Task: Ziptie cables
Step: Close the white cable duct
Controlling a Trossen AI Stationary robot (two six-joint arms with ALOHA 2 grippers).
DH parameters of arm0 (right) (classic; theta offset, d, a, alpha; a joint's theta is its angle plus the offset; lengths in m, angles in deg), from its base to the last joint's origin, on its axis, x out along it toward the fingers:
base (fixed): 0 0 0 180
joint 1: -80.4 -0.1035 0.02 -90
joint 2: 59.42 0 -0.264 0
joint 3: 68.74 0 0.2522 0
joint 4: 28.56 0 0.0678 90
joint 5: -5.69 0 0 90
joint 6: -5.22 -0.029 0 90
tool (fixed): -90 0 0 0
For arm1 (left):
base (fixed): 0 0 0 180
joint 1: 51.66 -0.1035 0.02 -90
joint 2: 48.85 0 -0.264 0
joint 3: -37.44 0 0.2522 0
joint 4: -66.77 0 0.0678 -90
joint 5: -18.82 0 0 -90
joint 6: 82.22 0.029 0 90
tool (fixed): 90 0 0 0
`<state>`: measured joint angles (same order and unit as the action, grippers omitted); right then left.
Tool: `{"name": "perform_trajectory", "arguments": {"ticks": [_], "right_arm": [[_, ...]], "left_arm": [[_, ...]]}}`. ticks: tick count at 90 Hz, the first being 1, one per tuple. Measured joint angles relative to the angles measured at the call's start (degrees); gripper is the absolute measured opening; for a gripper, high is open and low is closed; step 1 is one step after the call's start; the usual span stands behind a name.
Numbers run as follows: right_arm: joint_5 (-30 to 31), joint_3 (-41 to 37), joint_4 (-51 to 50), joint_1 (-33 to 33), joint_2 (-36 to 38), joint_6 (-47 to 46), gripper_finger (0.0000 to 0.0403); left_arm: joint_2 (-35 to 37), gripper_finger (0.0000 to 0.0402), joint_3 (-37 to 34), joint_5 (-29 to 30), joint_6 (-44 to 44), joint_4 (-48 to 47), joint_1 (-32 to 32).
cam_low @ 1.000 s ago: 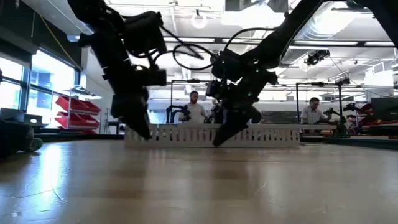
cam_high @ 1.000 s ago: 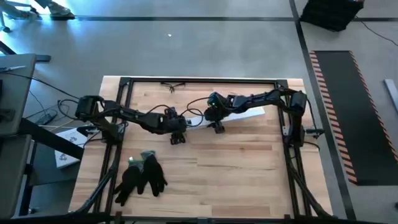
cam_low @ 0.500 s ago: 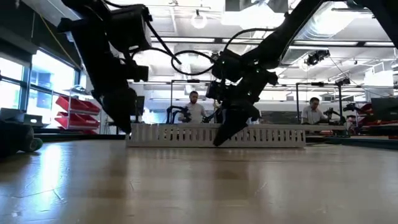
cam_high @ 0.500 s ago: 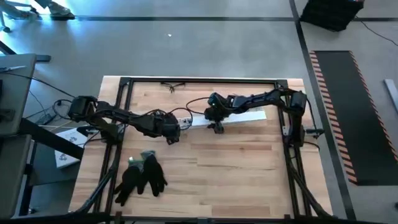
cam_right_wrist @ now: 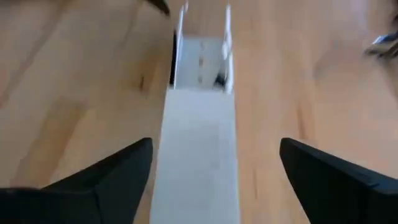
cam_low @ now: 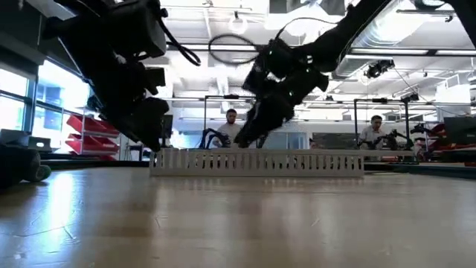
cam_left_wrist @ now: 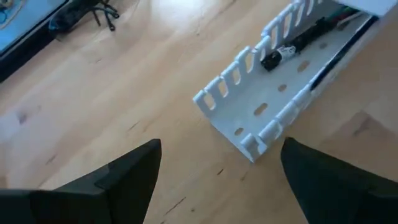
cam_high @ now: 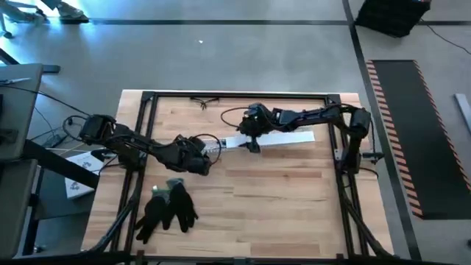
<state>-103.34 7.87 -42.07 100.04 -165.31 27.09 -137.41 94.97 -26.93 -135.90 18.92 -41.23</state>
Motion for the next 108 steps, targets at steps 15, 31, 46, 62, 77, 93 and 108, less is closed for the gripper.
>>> {"name": "perform_trajectory", "arguments": {"ticks": [15,31,46,62,77,93,108], "right_arm": [[1.64,0.02,-7.51,2.80,6.24,0.00,0.0325],[6.30,0.04,-19.66,6.48,14.64,-0.17,0.0318],[16.49,0.04,-31.87,7.47,21.26,-2.42,0.0318],[25.23,0.04,-43.48,7.89,26.29,-5.96,0.0318],[28.41,0.01,-49.65,9.66,29.42,-10.90,0.0318],[34.23,-6.21,-51.64,14.02,31.77,-16.28,0.0318],[35.64,-9.62,-54.91,18.29,30.89,-22.34,0.0318]], "left_arm": [[0.17,0.0310,0.00,1.86,-1.16,-0.85,1.30],[0.48,0.0310,0.00,2.94,-6.33,-6.11,3.03],[0.50,0.0310,0.00,4.37,-11.09,-11.42,4.48],[4.78,0.0309,-3.72,6.15,-12.11,-9.71,5.76],[14.42,0.0299,-14.06,7.70,-11.94,1.04,6.44],[21.11,0.0296,-21.19,7.75,-7.34,15.07,5.59],[21.53,0.0296,-22.56,8.81,-1.23,21.23,4.72]]}}
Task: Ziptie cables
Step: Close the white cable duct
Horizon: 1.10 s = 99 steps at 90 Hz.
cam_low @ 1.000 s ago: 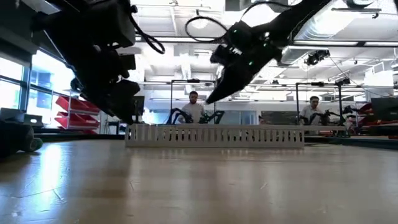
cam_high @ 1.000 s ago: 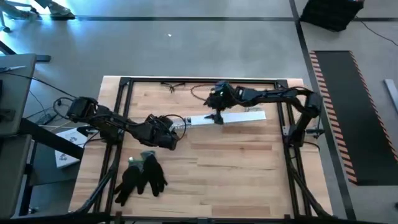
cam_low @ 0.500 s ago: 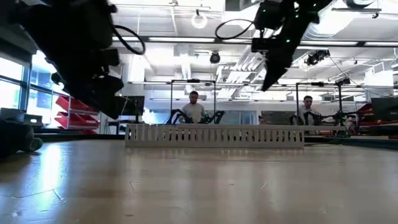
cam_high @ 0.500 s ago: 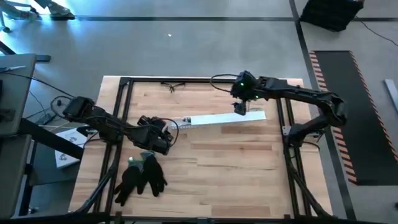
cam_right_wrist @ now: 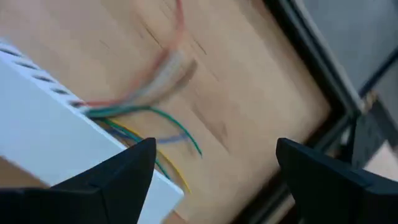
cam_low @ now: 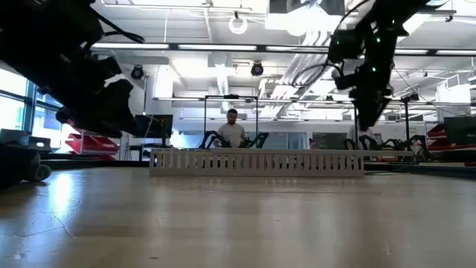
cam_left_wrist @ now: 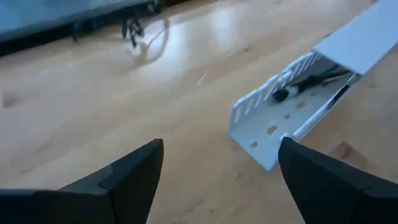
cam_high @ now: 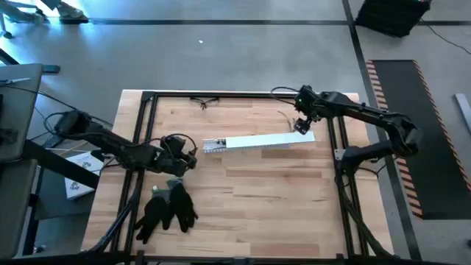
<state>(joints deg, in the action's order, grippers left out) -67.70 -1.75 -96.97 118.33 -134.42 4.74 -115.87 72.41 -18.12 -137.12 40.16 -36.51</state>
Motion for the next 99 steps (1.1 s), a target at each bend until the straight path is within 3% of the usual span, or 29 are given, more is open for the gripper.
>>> {"name": "perform_trajectory", "arguments": {"ticks": [21,32,51,74,99], "right_arm": [[8.30,1.32,-13.17,1.83,-4.46,-9.50,0.0288],[3.61,1.22,-14.15,4.08,-7.87,-11.10,0.0245],[1.89,0.65,-17.96,4.45,-13.25,-13.38,0.0132],[-6.39,-4.55,-10.62,2.90,-14.60,-12.22,0.0012],[-8.70,-4.25,-7.04,1.18,-14.60,-9.99,0.0011]], "left_arm": [[-0.07,0.0296,-0.04,3.21,4.24,0.36,-1.82],[-0.09,0.0296,-0.04,3.31,6.57,0.32,-2.81],[-0.46,0.0296,-0.04,-1.55,8.62,0.25,-3.16],[-5.62,0.0296,-0.18,-6.48,5.45,0.59,-3.18],[-14.14,0.0295,-0.83,-5.66,2.52,2.70,-3.31]]}}
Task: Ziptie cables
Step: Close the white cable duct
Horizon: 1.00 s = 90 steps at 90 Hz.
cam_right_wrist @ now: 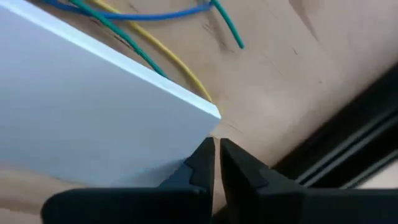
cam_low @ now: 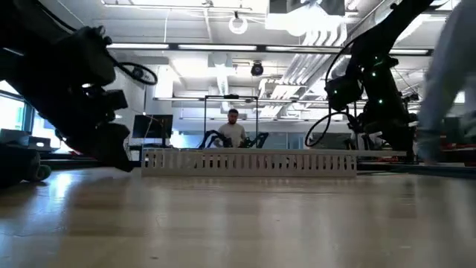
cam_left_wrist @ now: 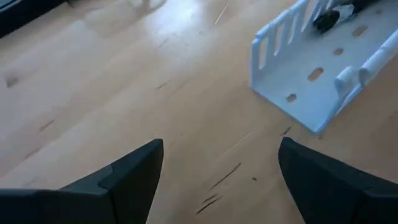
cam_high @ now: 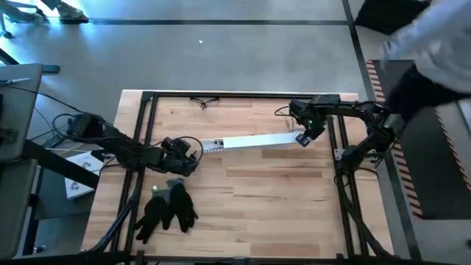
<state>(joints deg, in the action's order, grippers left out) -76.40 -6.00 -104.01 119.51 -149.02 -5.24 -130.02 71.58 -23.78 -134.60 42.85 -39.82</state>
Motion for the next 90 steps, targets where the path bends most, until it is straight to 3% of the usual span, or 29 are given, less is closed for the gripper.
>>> {"name": "perform_trajectory", "arguments": {"ticks": [14,38,90], "right_arm": [[-2.23,0.12,0.85,-0.94,0.00,1.52,0.0011],[-0.81,0.02,1.80,-2.41,0.00,1.67,0.0011],[-0.58,-0.05,5.37,-3.41,0.00,1.47,0.0011]], "left_arm": [[-3.12,0.0295,0.09,0.57,1.52,3.47,-1.45],[-4.28,0.0295,-0.13,0.49,13.88,12.18,-4.10],[-4.26,0.0295,-0.02,-3.70,20.31,16.52,-8.46]]}}
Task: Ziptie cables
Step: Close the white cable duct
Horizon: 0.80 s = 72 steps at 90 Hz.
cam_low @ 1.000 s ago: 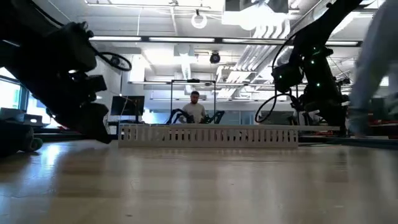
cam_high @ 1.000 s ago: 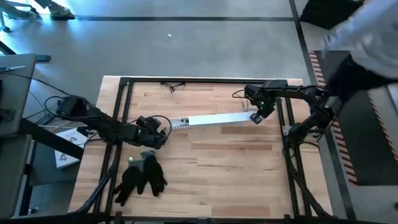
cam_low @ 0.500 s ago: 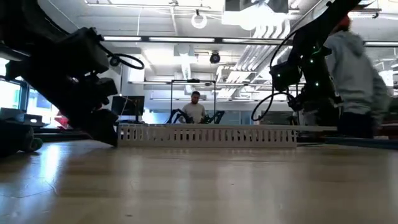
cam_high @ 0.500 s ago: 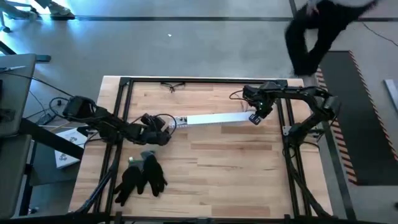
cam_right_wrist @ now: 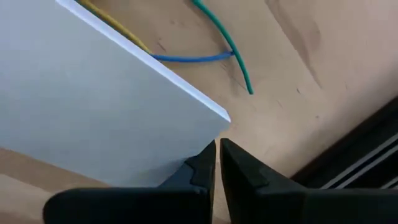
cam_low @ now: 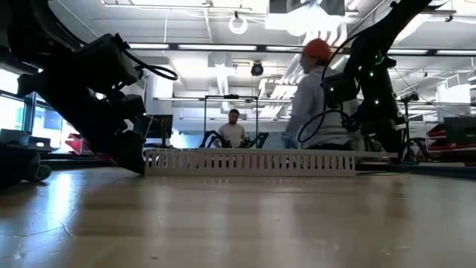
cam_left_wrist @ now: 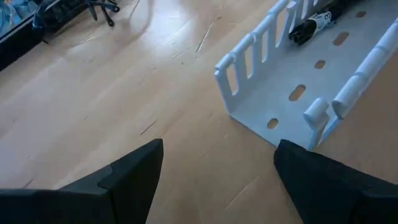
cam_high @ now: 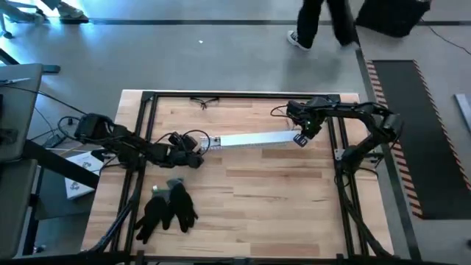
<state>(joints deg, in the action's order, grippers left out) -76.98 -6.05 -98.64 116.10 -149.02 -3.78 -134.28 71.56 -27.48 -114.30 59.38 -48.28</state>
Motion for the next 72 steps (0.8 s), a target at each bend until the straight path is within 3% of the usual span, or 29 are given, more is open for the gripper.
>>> {"name": "perform_trajectory", "arguments": {"ticks": [25,48,60,72], "right_arm": [[1.67,0.09,-3.04,-0.25,0.00,0.04,0.0012],[-0.52,0.07,-2.16,-0.24,0.00,1.42,0.0012],[-1.53,0.07,-1.66,-0.26,0.02,1.55,0.0012],[-3.45,0.00,-1.68,-0.24,0.02,2.03,0.0012]], "left_arm": [[2.01,0.0295,0.55,-1.99,-2.14,-4.79,0.70],[7.00,0.0295,0.73,-10.58,-0.77,-11.54,0.51],[10.38,0.0296,3.89,-13.68,0.87,-23.58,-0.41],[13.19,0.0296,8.93,-10.80,3.55,-35.56,-0.81]]}}
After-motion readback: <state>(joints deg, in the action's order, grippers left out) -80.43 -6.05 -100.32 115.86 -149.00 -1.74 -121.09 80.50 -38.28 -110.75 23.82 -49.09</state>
